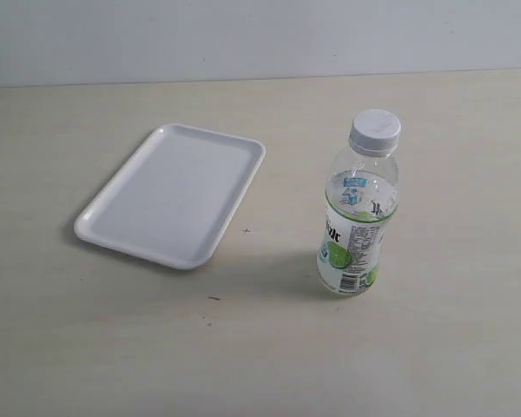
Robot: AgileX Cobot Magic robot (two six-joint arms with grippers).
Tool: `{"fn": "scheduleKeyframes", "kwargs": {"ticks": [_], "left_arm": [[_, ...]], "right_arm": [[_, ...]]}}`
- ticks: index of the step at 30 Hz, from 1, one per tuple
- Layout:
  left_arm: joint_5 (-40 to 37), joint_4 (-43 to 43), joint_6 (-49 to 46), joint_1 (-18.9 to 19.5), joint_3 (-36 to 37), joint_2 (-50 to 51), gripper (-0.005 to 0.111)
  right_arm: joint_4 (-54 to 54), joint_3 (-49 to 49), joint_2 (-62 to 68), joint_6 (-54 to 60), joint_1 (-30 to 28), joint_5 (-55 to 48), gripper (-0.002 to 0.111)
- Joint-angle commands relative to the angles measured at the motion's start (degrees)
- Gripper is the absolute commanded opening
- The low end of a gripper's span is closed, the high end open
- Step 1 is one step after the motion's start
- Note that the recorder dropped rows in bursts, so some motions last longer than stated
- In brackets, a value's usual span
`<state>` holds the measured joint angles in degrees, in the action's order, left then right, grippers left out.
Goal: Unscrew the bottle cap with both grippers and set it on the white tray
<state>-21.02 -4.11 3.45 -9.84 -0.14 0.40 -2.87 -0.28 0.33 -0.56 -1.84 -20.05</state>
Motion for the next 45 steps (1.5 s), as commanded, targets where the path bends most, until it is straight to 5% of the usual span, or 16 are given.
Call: {"fn": "scheduleKeyframes", "kwargs": {"ticks": [1,9,17,24,29,32,39,45], "left_arm": [[0.35,-0.23,-0.01,-0.4,0.14,-0.4,0.094],[0.35,-0.23,-0.01,-0.4,0.14,-0.4,0.094],[0.35,-0.23,-0.01,-0.4,0.14,-0.4,0.094],[0.35,-0.23,-0.01,-0.4,0.14,-0.4,0.094],[0.35,-0.23,-0.01,-0.4,0.14,-0.4,0.094],[0.35,-0.23,-0.01,-0.4,0.14,-0.4,0.094],[0.35,-0.23,-0.01,-0.4,0.14,-0.4,0.094],[0.35,-0.23,-0.01,-0.4,0.14,-0.4,0.094]], "right_arm": [[-0.58,0.28,-0.33,0.56,-0.12,0.61,0.0],[-0.73,0.28,-0.33,0.94,-0.12,12.71,0.0],[-0.51,0.28,-0.33,2.94,-0.12,48.98,0.0],[4.87,-1.93,-0.33,0.12,-0.12,62.42,0.0],[19.8,-18.12,16.75,10.76,-0.12,54.4,0.0],[19.6,-24.87,28.07,9.3,-0.12,30.26,0.0],[23.31,-20.96,33.15,7.03,-0.12,2.41,0.0],[55.89,-11.85,33.83,37.48,-0.12,3.21,0.001]]}}
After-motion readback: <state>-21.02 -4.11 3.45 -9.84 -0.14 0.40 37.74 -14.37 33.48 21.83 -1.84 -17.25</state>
